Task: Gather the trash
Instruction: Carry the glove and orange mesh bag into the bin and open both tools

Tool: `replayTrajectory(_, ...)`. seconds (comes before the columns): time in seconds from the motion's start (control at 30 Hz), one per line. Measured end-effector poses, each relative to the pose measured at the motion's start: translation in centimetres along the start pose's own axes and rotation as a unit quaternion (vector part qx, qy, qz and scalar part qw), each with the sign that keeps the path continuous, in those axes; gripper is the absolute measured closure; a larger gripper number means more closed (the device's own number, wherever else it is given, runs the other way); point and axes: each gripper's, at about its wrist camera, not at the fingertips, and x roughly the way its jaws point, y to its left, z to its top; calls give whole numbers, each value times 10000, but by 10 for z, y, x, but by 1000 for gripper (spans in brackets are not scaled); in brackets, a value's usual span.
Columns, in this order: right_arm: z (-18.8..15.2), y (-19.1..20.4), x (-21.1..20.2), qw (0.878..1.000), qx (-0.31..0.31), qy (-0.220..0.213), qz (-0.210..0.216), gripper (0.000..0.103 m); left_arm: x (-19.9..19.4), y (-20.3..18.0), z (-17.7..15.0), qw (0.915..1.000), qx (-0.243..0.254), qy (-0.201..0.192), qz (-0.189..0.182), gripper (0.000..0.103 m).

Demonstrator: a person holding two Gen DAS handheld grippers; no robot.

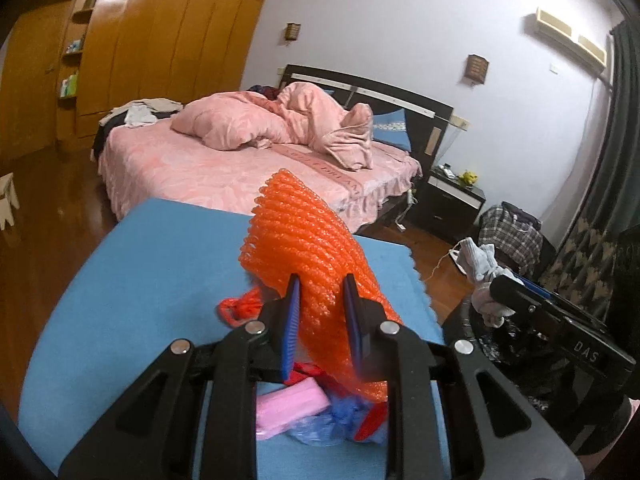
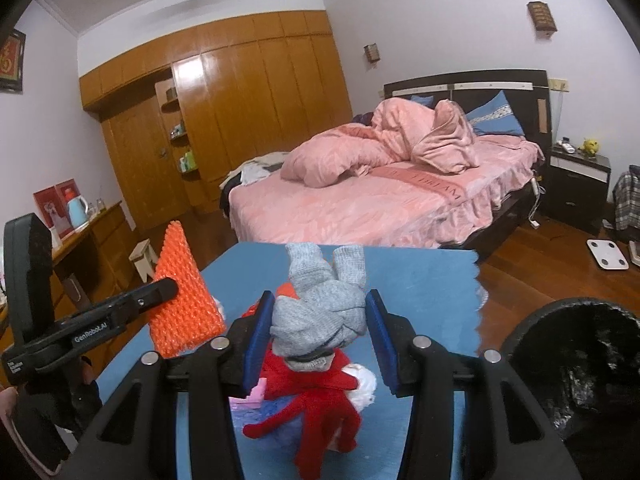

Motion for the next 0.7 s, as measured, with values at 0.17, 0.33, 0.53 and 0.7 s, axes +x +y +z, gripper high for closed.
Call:
replayTrajectory(0.17,-8,-20,-16,9997,123,-32,-212,57,9,-36,-7,9993,316,45,-186,83)
replayTrajectory(0.33,-17,-53,-32,9979,314,-41,-565,57,27,-70,-17,9970,544,184,-527,83)
replayTrajectory(0.53,-27,-100,-58,9926,525,-77,-1093,57,55,-117,-30,9916,766,372,-971,83)
replayTrajectory(0.7,-39,-141,-80,9852,704,-78,-1562,57,78,-158,-39,9859,926,473,-1308,83)
